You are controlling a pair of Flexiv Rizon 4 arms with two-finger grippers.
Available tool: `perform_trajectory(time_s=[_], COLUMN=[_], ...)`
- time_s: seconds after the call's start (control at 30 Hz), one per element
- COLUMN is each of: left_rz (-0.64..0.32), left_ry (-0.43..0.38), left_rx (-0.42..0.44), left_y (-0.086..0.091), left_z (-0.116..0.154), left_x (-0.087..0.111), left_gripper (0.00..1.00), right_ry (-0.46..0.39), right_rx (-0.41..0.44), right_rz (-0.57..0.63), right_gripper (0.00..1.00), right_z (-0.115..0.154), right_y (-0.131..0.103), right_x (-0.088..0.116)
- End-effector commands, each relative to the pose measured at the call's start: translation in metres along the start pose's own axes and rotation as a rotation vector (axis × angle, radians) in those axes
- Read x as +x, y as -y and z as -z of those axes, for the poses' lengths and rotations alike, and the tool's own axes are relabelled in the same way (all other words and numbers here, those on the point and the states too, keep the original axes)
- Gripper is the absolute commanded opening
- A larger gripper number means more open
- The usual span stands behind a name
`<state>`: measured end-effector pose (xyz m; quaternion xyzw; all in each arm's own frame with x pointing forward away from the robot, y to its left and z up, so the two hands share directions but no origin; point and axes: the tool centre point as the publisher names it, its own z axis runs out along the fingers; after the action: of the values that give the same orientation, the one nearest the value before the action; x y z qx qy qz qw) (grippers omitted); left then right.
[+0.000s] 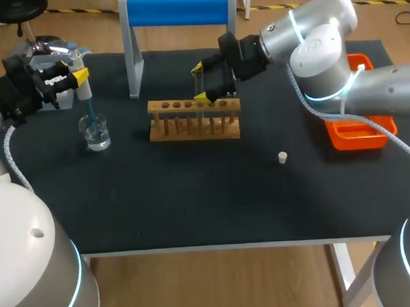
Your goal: Invert the test tube, pick up the pipette, mount the tip to pipette, aspirate from beaker and dispense into the tube, eject the tip, return the pipette, and cap with the stopper.
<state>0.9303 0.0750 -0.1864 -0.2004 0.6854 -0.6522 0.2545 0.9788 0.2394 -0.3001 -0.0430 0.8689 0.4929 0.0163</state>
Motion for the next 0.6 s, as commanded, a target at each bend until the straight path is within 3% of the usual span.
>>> perform_trajectory(time_s=[0.03,0.6], left_rz=[-0.001,-0.001], left_ry=[0.000,0.000], left_rx=[0.002,0.002], left_y=[0.0000,0.0000], left_z=[-0.0001,-0.0001], left_x=[0.0002,0.0002], left_gripper=[0.00,0.00], right_ry=[-0.005,-0.008], right_rx=[0.011,0.030], right_rz=[0.000,0.003], right_gripper=[1.00,1.00], right_z=[-0.0037,-0.0091], right_y=[0.0005,0.0016], right_x=[0.0001,0.0020])
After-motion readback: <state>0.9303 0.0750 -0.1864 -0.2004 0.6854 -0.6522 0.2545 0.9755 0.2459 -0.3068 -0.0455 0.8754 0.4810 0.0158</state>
